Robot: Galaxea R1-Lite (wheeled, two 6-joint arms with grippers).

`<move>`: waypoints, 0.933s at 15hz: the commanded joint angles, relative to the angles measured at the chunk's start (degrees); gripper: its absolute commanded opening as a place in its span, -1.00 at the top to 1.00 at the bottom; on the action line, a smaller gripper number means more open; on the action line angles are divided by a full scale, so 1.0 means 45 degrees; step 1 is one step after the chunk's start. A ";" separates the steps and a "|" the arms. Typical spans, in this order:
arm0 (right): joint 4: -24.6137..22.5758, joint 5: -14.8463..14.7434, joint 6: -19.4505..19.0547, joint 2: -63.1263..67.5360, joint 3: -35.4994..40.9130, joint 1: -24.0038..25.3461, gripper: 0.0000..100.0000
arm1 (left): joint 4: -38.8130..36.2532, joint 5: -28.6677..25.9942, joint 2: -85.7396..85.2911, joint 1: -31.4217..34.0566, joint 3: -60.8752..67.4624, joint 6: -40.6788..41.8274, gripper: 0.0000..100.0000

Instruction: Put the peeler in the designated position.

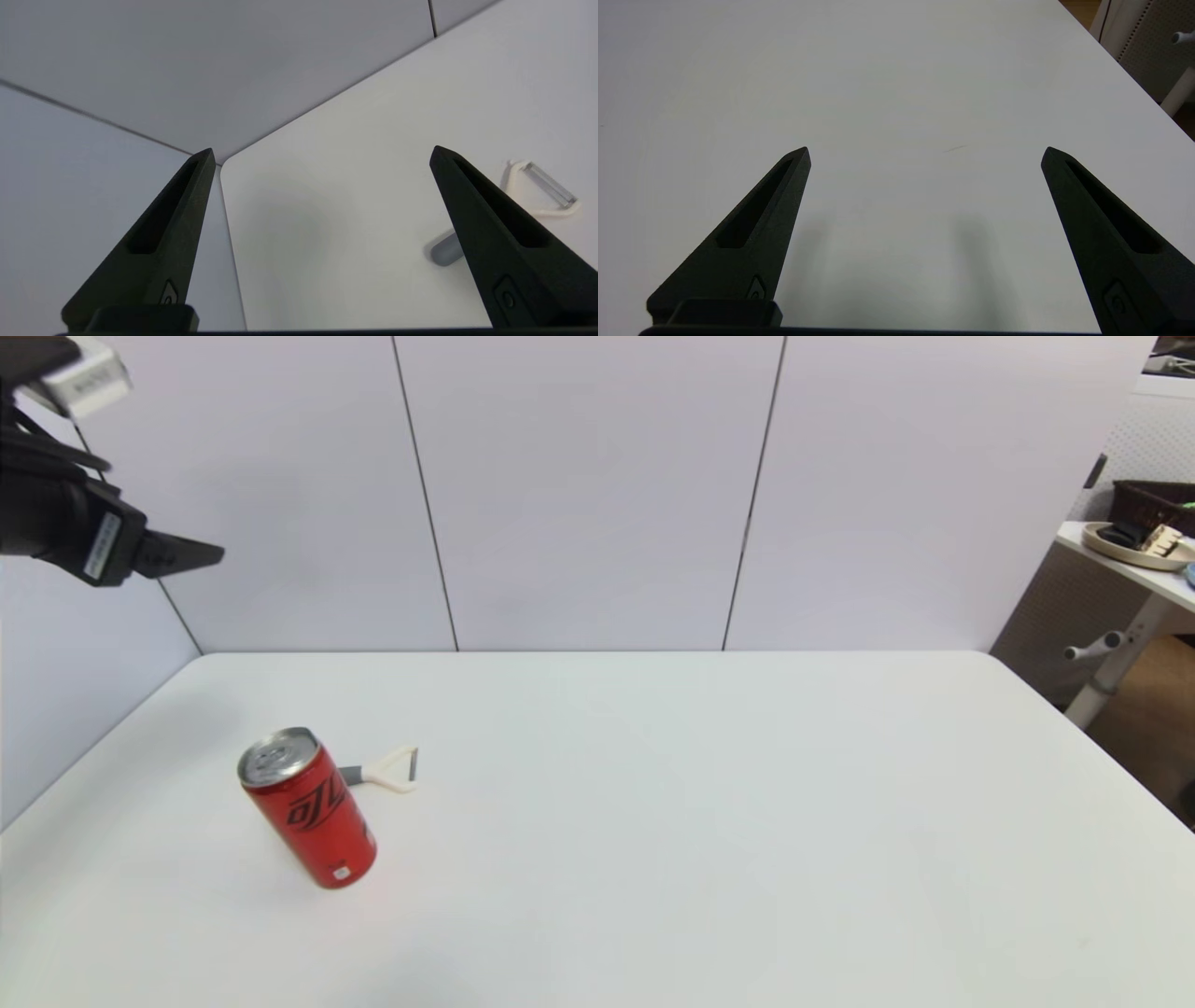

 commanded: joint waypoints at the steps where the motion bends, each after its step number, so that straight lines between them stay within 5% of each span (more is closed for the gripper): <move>1: 0.0010 0.0002 0.0001 0.0020 0.0000 -0.0005 -1.00 | -0.0581 0.0929 -0.3165 -0.0407 0.1832 -0.4312 -1.00; 6: -0.0010 0.0002 0.0001 0.0020 0.0000 -0.0005 -1.00 | -0.2300 0.0851 -0.7638 -0.0407 0.8687 -0.4605 -1.00; 14: -0.0010 0.0002 0.0001 0.0020 0.0000 0.0014 -1.00 | -0.2319 -0.0107 -1.3009 -0.0427 1.4371 -0.4683 -1.00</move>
